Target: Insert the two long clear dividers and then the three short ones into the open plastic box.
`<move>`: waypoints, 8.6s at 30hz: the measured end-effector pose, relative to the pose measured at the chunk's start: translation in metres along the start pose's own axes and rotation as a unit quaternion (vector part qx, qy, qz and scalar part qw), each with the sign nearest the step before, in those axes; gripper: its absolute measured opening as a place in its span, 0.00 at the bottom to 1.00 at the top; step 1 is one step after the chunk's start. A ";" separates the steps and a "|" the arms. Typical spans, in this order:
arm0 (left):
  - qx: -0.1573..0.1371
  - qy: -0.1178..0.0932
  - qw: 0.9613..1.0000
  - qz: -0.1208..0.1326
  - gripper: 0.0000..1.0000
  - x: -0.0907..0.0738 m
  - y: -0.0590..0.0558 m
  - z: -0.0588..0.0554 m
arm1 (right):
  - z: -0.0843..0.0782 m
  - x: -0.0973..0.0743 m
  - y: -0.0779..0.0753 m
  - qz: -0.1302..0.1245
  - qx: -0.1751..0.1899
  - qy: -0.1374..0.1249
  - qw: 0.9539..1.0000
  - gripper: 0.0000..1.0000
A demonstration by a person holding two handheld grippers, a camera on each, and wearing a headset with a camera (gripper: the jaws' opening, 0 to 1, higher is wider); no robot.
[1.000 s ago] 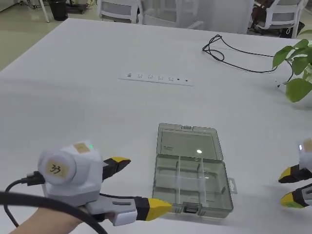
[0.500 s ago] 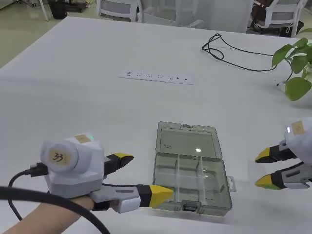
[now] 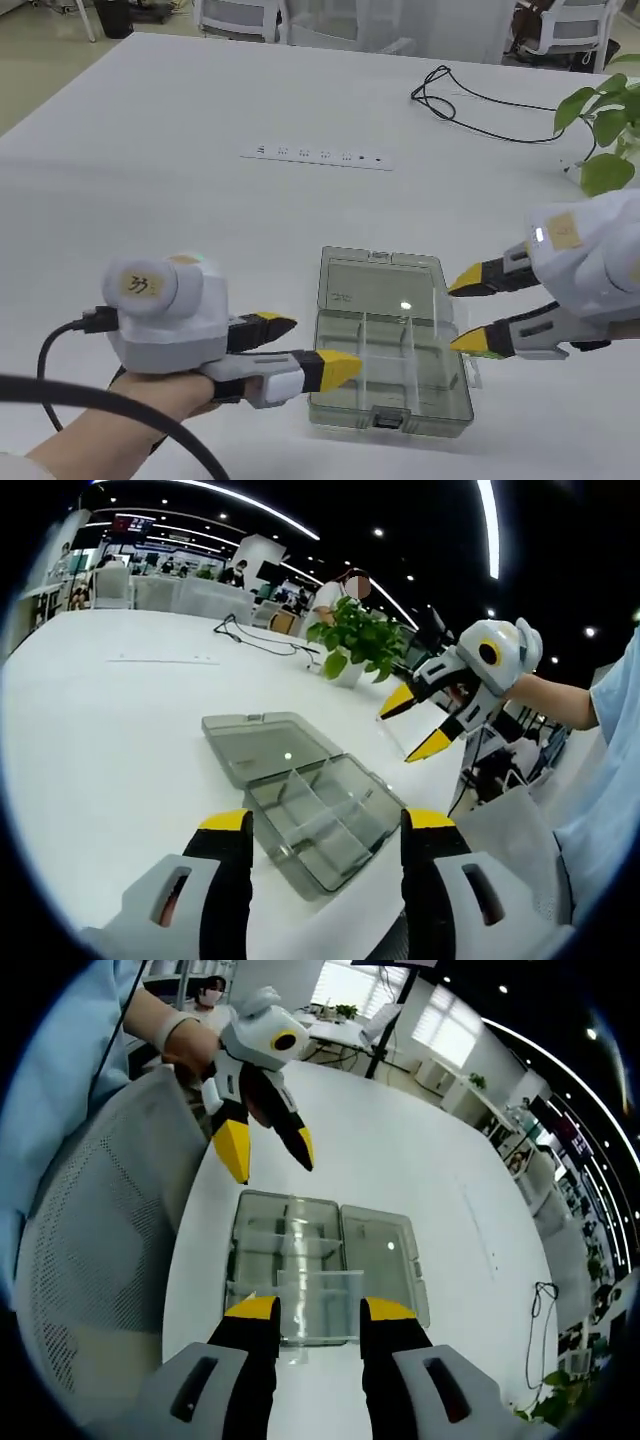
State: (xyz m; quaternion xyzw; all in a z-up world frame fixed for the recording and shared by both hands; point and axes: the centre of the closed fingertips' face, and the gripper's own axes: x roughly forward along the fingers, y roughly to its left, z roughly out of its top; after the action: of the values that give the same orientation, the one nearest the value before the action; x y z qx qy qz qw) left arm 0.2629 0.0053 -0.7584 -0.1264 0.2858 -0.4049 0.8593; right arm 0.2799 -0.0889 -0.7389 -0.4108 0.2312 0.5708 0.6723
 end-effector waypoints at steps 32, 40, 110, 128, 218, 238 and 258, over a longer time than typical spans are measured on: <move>-0.175 -0.009 0.981 -0.085 0.05 0.028 -0.042 0.022 | 0.047 0.019 0.017 -0.023 -0.110 0.007 0.994 0.32; -0.189 -0.008 0.978 -0.089 0.00 0.028 -0.045 0.021 | 0.049 0.019 0.020 -0.028 -0.120 0.012 0.992 0.32; 0.213 0.010 0.959 -0.189 0.00 0.001 -0.098 0.012 | 0.058 -0.036 0.059 0.218 0.038 -0.008 0.975 0.02; 0.207 0.016 0.974 -0.087 0.45 0.000 -0.049 0.009 | 0.016 -0.032 0.024 0.157 0.072 0.070 0.982 0.02; 0.191 0.049 0.980 -0.001 0.95 -0.016 -0.005 -0.021 | -0.046 0.047 0.027 0.147 0.019 0.119 0.982 0.15; 0.160 0.009 0.984 0.076 1.00 -0.034 0.008 -0.020 | -0.054 -0.019 0.040 -0.086 0.316 -0.119 0.937 1.00; 0.201 0.046 0.969 0.133 1.00 -0.038 0.027 -0.035 | -0.054 -0.039 0.050 -0.237 0.336 -0.150 0.899 1.00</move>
State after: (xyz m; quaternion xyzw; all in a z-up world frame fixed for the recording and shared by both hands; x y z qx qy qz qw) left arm 0.2391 0.0526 -0.7839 0.1070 0.2521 -0.3413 0.8991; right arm 0.2311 -0.1550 -0.7528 -0.1130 0.2017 0.3380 0.9123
